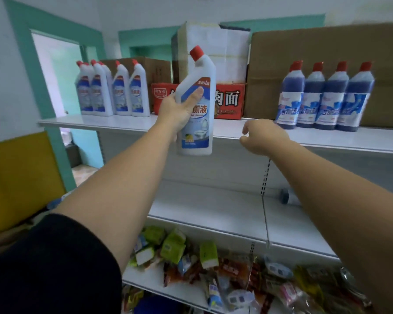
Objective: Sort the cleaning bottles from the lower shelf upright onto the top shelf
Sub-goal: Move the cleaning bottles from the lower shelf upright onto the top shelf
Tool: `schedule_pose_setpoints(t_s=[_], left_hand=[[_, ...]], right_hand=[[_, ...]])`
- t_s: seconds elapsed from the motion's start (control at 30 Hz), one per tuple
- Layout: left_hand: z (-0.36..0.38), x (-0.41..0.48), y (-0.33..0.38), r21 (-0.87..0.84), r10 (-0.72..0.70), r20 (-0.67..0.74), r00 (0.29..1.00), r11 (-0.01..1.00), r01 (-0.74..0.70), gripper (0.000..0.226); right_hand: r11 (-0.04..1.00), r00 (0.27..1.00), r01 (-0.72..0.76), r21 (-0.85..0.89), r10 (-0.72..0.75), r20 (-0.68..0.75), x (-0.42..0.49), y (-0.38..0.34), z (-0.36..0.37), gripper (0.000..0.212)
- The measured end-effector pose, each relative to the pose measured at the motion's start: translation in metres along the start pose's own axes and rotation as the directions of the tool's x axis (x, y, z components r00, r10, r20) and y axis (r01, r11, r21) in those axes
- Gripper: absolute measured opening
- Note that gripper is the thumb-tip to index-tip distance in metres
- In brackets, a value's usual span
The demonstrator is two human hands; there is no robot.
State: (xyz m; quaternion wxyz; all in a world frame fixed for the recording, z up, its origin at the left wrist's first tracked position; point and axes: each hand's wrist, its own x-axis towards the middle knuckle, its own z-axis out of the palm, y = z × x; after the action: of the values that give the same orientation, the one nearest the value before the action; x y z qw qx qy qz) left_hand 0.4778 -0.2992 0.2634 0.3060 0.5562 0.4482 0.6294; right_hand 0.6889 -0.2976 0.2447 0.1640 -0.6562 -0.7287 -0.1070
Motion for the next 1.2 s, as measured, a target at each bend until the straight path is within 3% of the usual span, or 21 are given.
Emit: schedule_pose_setpoints(t_s=[0.37, 0.67, 0.93, 1.1, 1.2], left_hand=[[-0.158, 0.04, -0.012, 0.035, 0.02, -0.219, 0.975, 0.999, -0.013, 0.028], [-0.276, 0.114, -0.039, 0.07, 0.017, -0.222, 0.975, 0.998, -0.001, 0.045], [-0.303, 0.206, -0.073, 0.012, 0.021, -0.159, 0.987, 1.0, -0.019, 0.047], [-0.296, 0.269, -0.106, 0.004, 0.014, -0.12, 0.993, 1.0, -0.014, 0.033], [-0.29, 0.301, -0.124, 0.038, 0.002, -0.086, 0.996, 0.999, 0.002, 0.04]], right_hand=[[0.988, 0.988, 0.154, 0.035, -0.154, 0.0, 0.048, -0.151, 0.01, 0.035], [0.987, 0.99, 0.141, 0.071, -0.139, -0.033, 0.113, -0.277, 0.046, 0.028], [0.993, 0.993, 0.119, 0.008, -0.119, 0.021, 0.192, -0.325, 0.073, 0.028], [0.993, 0.992, 0.115, -0.028, -0.113, 0.056, 0.252, -0.328, 0.095, 0.027], [0.995, 0.993, 0.1, -0.028, -0.098, 0.066, 0.285, -0.325, 0.103, 0.027]])
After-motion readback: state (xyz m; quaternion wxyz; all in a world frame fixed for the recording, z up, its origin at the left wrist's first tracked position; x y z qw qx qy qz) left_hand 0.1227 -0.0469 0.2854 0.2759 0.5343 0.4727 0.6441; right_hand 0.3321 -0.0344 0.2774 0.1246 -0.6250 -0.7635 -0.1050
